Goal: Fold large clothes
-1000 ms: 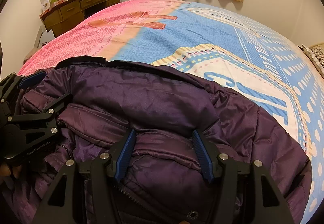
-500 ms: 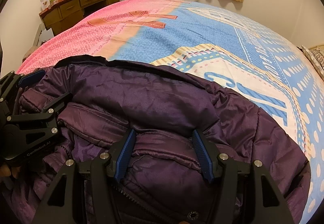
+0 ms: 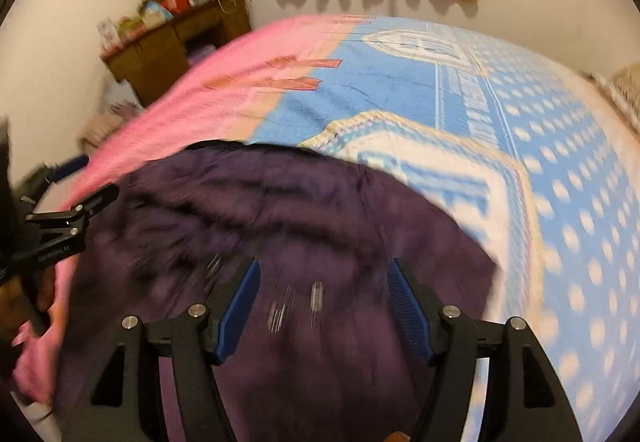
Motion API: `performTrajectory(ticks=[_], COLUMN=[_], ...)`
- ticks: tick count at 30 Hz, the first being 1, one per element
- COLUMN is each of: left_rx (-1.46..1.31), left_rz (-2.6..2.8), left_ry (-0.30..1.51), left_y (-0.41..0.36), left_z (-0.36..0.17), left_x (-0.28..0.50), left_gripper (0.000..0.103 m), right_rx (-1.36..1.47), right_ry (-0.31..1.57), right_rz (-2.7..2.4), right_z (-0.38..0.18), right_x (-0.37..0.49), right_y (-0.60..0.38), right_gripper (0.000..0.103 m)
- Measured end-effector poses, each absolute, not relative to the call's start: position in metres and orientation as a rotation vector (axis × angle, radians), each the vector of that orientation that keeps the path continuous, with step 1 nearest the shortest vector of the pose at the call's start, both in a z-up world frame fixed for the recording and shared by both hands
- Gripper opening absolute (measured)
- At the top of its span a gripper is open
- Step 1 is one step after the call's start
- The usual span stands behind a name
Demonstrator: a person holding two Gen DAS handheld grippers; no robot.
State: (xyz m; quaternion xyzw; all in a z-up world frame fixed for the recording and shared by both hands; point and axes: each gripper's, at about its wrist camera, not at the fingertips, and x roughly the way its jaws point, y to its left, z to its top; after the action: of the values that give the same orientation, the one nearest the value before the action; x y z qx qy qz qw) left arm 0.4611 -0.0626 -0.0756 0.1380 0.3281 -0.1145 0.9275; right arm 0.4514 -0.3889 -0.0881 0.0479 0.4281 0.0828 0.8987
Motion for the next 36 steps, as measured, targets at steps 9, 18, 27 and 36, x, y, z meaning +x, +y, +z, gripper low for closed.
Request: performTrajectory(ticks=[9, 18, 27, 36], left_rx=[0.204, -0.011, -0.013, -0.005], left_rz=[-0.308, -0.381, -0.382, -0.458], left_ry=[0.770, 0.860, 0.844, 0.828], left_y=[0.049, 0.067, 0.044, 0.046], left_z=[-0.116, -0.163, -0.192, -0.172], left_x=[0.259, 0.159, 0.163, 0.141], left_gripper=[0.098, 0.098, 0.079, 0.030], right_rx=[0.101, 0.307, 0.464, 0.565], right_ry=[0.983, 1.033, 0.856, 0.795], right_rz=[0.314, 0.316, 0.273, 0.304], right_z=[-0.087, -0.161, -0.199, -0.188], right_x=[0.198, 0.085, 0.098, 0.062], right_y=[-0.422, -0.421, -0.400, -0.403], right_gripper=[0.078, 0.078, 0.048, 0.025])
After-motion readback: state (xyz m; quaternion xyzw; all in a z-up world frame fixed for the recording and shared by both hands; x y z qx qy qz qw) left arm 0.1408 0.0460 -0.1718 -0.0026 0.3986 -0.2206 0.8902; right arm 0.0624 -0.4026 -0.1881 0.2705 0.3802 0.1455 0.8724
